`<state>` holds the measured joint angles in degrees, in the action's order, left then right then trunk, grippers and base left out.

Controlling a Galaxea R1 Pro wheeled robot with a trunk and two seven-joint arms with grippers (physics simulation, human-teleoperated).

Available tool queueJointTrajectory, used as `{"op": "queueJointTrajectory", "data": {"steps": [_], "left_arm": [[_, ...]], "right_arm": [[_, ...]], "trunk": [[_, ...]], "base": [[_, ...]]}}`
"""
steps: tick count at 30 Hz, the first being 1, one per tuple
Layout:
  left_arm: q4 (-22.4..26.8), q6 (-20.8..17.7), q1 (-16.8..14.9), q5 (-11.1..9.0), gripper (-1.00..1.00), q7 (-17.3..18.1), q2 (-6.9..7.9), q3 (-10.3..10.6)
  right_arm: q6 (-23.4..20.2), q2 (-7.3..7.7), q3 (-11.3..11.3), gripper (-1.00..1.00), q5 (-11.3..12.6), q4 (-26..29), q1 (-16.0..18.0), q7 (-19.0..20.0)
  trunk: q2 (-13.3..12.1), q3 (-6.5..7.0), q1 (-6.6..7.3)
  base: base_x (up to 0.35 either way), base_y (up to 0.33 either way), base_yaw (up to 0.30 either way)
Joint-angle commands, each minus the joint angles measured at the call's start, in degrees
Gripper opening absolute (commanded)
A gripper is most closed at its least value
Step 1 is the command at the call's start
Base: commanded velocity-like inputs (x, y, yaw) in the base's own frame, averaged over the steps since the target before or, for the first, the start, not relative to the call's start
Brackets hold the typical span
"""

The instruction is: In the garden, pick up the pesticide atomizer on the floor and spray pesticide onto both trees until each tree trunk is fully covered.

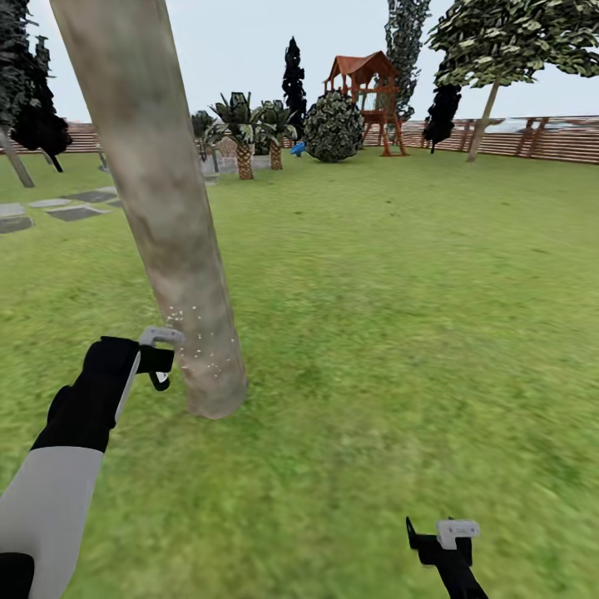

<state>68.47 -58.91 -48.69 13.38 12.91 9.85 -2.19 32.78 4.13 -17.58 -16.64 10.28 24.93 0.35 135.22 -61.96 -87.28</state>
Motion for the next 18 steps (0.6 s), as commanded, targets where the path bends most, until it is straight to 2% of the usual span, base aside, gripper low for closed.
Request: {"op": "queueJointTrajectory", "data": {"steps": [1, 11, 15, 18], "left_arm": [[0.00, 0.01, 0.00, -0.02, -1.00, 0.01, 0.00, 0.00], [0.00, 0.02, 0.00, 0.07, -1.00, -0.01, 0.00, -0.01], [0.00, 0.02, 0.00, 0.14, -1.00, -0.07, 0.01, -0.01], [-0.07, 0.04, 0.42, 0.16, -1.00, -0.10, 0.07, -0.01]], "right_arm": [[0.00, -0.01, 0.00, 1.00, 0.02, 0.00, 0.00, 0.00], [0.00, -0.01, 0.00, 1.00, -0.02, 0.00, 0.01, 0.00], [0.00, -0.05, 0.00, 1.00, -0.02, 0.00, 0.02, 0.00], [0.00, -0.08, 0.00, 1.00, 0.00, 0.00, -0.01, 0.00]], "trunk": [[0.00, 0.00, 0.00], [0.00, 0.00, 0.00], [0.00, 0.00, 0.00], [0.00, 0.00, 0.00]], "base": [[0.103, -0.273, 0.088], [0.146, -0.265, 0.011], [0.039, -0.270, 0.011], [0.003, -0.274, 0.202]]}}
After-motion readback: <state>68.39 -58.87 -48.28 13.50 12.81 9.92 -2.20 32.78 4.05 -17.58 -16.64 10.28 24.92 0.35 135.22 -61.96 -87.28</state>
